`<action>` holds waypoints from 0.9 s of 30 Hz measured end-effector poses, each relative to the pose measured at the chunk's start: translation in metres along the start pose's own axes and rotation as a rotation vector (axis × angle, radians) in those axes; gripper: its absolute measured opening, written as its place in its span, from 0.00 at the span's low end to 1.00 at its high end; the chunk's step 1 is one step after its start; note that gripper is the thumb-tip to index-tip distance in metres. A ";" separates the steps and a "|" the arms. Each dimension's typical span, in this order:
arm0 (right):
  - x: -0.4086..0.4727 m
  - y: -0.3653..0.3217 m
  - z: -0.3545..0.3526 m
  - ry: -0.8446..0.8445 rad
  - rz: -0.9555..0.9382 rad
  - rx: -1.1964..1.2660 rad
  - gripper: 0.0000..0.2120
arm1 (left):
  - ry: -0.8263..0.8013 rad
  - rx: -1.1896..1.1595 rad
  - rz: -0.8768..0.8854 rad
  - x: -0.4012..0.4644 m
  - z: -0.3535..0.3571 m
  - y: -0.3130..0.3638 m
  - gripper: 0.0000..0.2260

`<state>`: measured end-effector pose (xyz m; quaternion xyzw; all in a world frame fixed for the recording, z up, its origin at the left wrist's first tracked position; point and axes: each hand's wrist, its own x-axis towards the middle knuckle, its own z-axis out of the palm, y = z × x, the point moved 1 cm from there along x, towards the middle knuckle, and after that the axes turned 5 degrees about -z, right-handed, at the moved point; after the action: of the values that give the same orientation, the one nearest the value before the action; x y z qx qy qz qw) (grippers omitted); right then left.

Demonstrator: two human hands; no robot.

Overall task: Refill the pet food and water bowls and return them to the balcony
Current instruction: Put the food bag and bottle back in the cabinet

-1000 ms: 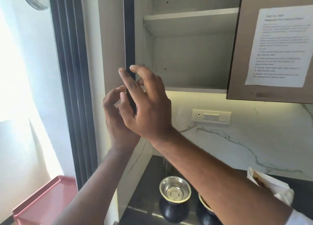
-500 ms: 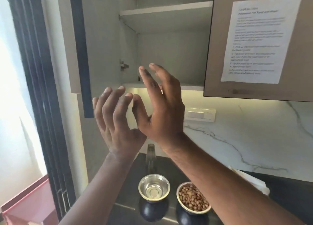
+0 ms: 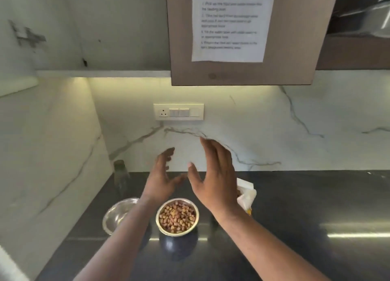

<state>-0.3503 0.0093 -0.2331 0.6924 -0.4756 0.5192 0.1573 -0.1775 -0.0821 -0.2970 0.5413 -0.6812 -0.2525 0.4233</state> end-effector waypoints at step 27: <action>-0.202 0.231 0.083 -0.410 1.038 0.226 0.55 | -1.346 0.131 -0.124 0.134 0.223 -0.106 0.41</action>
<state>-0.4948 -0.0650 -0.5071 0.4671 -0.7158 0.4312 -0.2890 -0.3190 -0.2656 -0.4561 0.3288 -0.7778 -0.5166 -0.1421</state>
